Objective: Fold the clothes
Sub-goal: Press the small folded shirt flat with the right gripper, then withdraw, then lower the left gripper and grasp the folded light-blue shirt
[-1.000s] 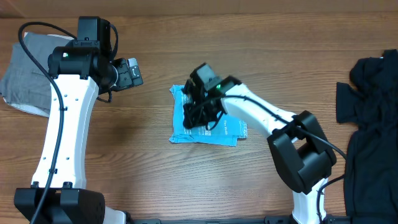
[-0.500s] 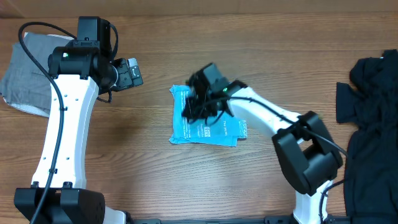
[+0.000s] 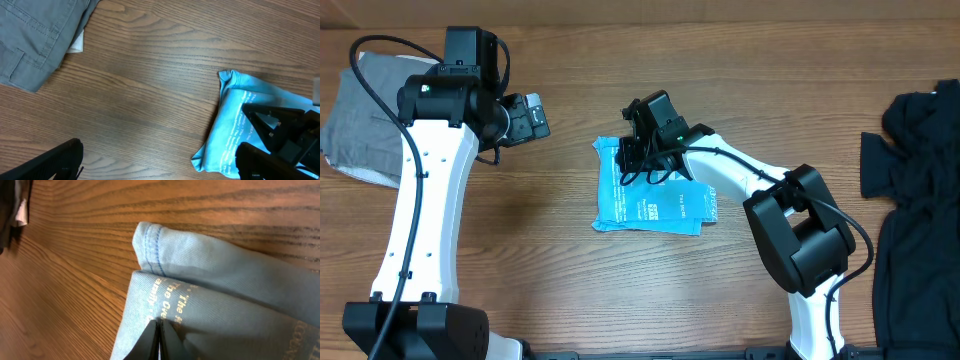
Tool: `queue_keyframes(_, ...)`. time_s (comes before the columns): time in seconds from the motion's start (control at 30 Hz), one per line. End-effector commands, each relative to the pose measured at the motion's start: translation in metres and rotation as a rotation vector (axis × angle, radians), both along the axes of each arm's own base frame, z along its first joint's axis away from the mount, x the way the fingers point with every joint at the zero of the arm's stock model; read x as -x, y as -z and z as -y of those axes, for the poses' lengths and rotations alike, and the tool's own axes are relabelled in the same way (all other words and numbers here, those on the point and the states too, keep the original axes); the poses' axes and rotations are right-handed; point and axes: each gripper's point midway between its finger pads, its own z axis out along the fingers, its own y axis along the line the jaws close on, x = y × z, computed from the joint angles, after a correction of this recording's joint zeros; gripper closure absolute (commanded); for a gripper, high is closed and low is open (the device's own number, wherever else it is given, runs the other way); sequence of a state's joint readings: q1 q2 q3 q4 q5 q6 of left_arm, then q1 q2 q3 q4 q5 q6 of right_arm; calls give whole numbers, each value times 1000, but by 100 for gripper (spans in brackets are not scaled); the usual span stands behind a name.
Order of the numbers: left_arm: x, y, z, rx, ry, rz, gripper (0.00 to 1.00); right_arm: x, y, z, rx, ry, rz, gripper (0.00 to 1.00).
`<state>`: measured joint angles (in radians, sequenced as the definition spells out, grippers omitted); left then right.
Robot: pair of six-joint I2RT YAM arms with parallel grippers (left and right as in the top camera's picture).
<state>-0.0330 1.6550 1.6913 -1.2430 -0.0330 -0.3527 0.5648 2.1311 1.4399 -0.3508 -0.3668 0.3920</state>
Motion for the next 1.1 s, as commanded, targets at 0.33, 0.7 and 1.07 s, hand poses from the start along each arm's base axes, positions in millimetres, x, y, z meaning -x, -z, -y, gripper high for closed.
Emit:
queue_keyframes(0.33, -2, -1, 2, 10, -3, 2, 0, -41, -149, 211, 207, 427, 38, 0)
queue_keyframes(0.7, -2, -1, 2, 10, -3, 2, 0, -21, -129, 345, 273, 712, -152, 0)
queue_keyframes(1.07, 6, 5, 44, 205, 113, -35, 0, -21, -129, 345, 273, 712, -152, 0)
